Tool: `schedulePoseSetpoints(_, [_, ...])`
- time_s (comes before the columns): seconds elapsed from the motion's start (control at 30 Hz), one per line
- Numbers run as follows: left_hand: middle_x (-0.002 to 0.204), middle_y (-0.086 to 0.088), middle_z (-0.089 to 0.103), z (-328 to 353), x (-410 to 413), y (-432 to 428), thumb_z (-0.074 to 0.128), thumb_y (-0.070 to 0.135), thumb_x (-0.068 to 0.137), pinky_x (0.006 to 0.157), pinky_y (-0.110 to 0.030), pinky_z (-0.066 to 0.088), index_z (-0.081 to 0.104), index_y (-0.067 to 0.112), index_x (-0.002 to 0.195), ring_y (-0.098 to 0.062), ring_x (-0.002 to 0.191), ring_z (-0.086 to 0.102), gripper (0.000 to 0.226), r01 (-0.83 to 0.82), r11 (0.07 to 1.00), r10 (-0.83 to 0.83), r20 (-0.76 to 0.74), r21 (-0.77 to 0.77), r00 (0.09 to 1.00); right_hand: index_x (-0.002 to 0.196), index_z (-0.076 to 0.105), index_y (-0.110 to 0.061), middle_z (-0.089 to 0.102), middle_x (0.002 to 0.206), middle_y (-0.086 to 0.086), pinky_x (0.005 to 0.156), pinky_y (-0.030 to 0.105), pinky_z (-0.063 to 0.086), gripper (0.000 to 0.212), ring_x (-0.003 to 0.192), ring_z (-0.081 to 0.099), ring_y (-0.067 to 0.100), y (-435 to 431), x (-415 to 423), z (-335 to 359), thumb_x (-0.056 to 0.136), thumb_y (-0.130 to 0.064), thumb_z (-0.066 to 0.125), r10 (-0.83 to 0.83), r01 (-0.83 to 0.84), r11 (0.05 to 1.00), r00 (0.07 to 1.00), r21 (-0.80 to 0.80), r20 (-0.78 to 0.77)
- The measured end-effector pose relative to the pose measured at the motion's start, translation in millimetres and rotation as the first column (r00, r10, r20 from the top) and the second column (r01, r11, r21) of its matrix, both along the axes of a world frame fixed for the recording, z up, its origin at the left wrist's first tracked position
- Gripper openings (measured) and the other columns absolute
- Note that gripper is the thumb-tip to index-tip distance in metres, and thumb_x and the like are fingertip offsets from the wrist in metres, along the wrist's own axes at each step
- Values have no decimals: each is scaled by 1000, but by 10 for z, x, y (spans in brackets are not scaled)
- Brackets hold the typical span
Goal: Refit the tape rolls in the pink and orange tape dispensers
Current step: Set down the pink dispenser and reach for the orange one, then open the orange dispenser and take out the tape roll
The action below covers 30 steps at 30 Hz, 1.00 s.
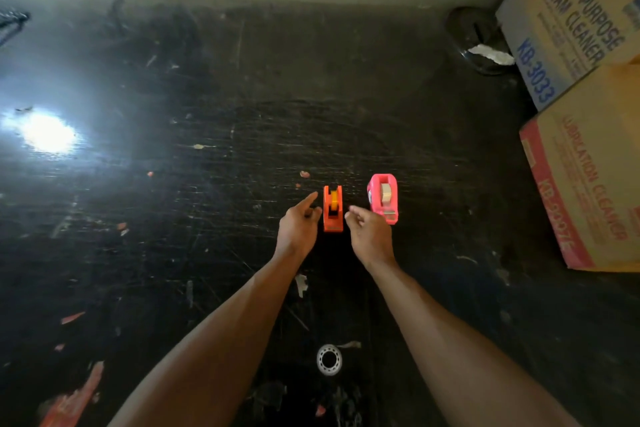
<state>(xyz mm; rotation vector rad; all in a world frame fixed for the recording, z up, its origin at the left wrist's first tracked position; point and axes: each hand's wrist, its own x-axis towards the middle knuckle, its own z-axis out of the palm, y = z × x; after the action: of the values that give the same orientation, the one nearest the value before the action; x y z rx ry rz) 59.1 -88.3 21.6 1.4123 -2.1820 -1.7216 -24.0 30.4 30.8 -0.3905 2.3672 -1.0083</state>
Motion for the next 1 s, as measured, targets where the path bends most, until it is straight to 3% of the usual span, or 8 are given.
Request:
schedulePoseSetpoints(0.07, [89, 0, 71, -44, -28, -15, 54, 22, 107, 60, -25, 54, 41, 29, 157, -8, 65, 59, 52, 20, 999, -19, -18, 25, 1000, 143, 57, -10, 60, 148, 7, 106, 22, 37, 41, 137, 54, 18, -82, -62, -24, 104, -22, 58, -16, 16, 1000, 999, -4, 38])
schedulePoseSetpoints(0.2, [108, 2, 75, -112, -36, -30, 58, 20, 104, 96, -36, 59, 39, 32, 157, -9, 97, 73, 57, 25, 995, -15, -105, 93, 994, 142, 58, -11, 61, 147, 6, 107, 23, 38, 42, 137, 54, 17, -134, -131, -83, 102, -23, 61, -16, 17, 999, 999, -33, 29])
schedulePoseSetpoints(0.27, [111, 3, 75, -146, -31, -37, 58, 19, 104, 102, -40, 58, 42, 31, 156, -10, 103, 74, 55, 31, 993, -15, -133, 118, 991, 140, 60, -11, 63, 144, 6, 107, 24, 40, 40, 134, 57, 18, -142, -141, -106, 101, -22, 63, -17, 19, 999, 999, -43, 48])
schedulePoseSetpoints(0.43, [111, 4, 77, -152, 20, 16, 58, 21, 105, 88, -36, 63, 49, 35, 152, -11, 99, 76, 50, 35, 990, -14, -148, 134, 989, 133, 66, -12, 71, 131, 6, 107, 44, 53, 37, 121, 66, 18, -96, -110, -121, 98, -23, 67, -84, 99, 992, 983, -84, 162])
schedulePoseSetpoints(0.57, [115, 4, 75, -52, 234, 225, 58, 23, 105, 75, -20, 57, 49, 35, 151, -9, 99, 77, 49, 30, 979, 13, -207, 203, 978, 130, 69, -16, 74, 125, 1, 105, 43, 55, 34, 114, 69, 13, 129, 68, -56, 98, -25, 68, -119, 146, 983, 967, -110, 223])
schedulePoseSetpoints(0.77, [120, 4, 76, 28, 748, 644, 56, 26, 106, 94, -35, 59, 46, 41, 152, -11, 105, 76, 49, 66, 968, -16, -203, 240, 979, 122, 73, -23, 77, 117, -3, 99, 43, 58, 29, 106, 74, 11, 615, 557, 27, 93, -25, 73, -176, 256, 950, 911, -180, 372])
schedulePoseSetpoints(1.0, [91, 6, 81, 212, 1264, 1009, 56, 23, 106, 79, -27, 53, 52, 45, 142, -4, 84, 77, 43, 25, 953, 46, -226, 303, 973, 111, 77, -24, 82, 100, -2, 88, 35, 61, 20, 95, 79, 14, 1017, 1090, 260, 95, -15, 71, -144, 342, 898, 822, -276, 551])
